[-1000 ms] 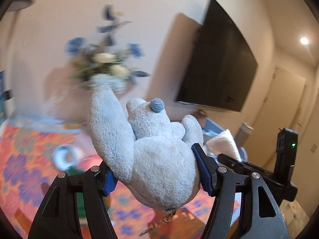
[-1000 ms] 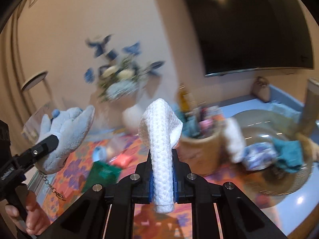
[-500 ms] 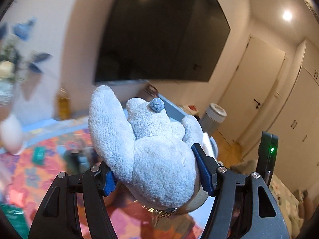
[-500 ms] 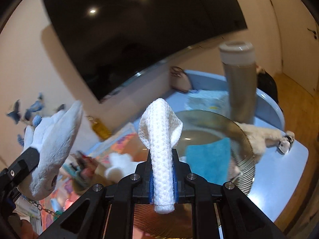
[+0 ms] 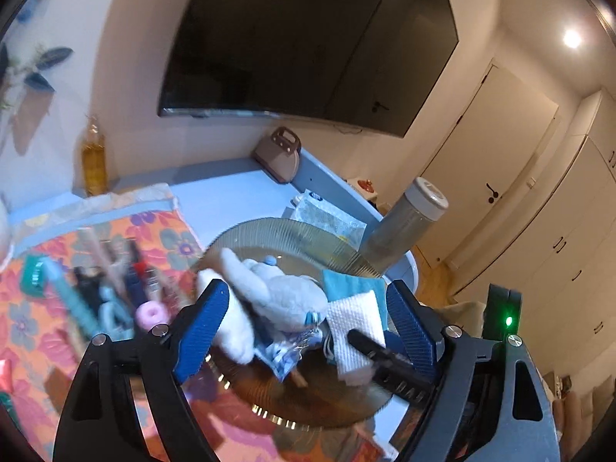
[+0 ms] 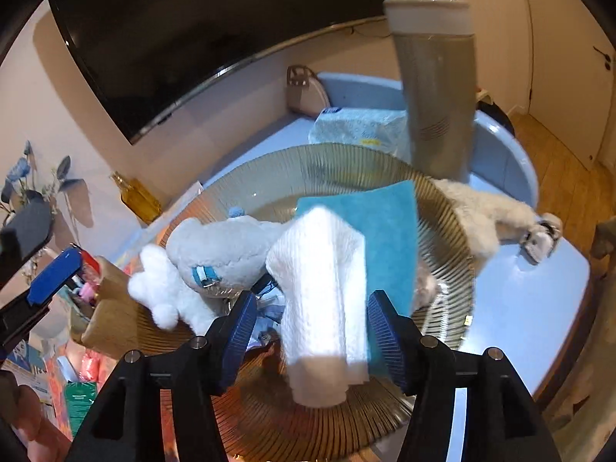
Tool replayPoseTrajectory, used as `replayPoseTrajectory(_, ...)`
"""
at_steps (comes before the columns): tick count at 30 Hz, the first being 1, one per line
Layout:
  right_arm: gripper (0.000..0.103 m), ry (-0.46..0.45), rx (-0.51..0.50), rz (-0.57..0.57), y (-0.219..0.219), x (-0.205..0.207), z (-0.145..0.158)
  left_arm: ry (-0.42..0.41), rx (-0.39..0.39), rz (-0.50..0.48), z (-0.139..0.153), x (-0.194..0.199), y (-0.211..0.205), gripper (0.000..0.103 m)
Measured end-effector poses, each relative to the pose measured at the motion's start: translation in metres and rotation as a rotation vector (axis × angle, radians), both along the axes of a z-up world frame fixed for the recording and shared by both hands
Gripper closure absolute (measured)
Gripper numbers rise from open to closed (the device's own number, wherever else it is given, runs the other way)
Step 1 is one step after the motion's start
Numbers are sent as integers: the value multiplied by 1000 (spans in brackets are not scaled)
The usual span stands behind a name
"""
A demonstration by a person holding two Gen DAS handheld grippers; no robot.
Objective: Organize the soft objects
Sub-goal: 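Carry the bear and towel over the amber glass plate while both tools open to release, then move both open tools back over the floral tablecloth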
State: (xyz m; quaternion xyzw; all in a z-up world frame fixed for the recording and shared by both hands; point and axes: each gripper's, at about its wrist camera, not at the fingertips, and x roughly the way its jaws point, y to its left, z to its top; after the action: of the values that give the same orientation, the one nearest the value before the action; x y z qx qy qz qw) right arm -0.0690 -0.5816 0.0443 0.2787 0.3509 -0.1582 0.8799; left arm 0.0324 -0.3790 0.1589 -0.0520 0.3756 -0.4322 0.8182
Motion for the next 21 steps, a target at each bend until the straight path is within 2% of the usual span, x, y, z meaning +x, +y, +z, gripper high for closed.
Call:
replayPoseTrajectory(4, 30, -65, 6, -22, 0, -21, 20, -33, -40, 25, 18, -14, 39, 20)
replayPoseTrajectory(7, 29, -129, 0, -18, 15, -39, 42, -80, -48, 74, 34, -29, 77, 20)
replayPoseTrajectory(10, 18, -200, -28, 41, 44, -46, 60, -123, -42, 139, 48, -43, 122, 20)
replayPoseTrajectory(13, 15, -311, -30, 133, 93, -52, 74, -66, -111, 193, 55, -51, 175, 20)
replayPoseTrajectory(15, 5, -364, -33, 218, 132, -49, 78, -53, -152, 250, 59, -59, 212, 20)
replayPoseTrajectory(16, 0, -371, -44, 250, 147, -45, 78, -88, -139, 295, 64, -66, 233, 20)
replayPoseTrajectory(19, 0, -356, -109, 420, 218, -24, 68, -214, -41, 420, 69, -86, 274, 20)
replayPoseTrajectory(21, 0, -345, -101, 546, 259, -9, 49, -245, 7, 470, 66, -93, 299, 20)
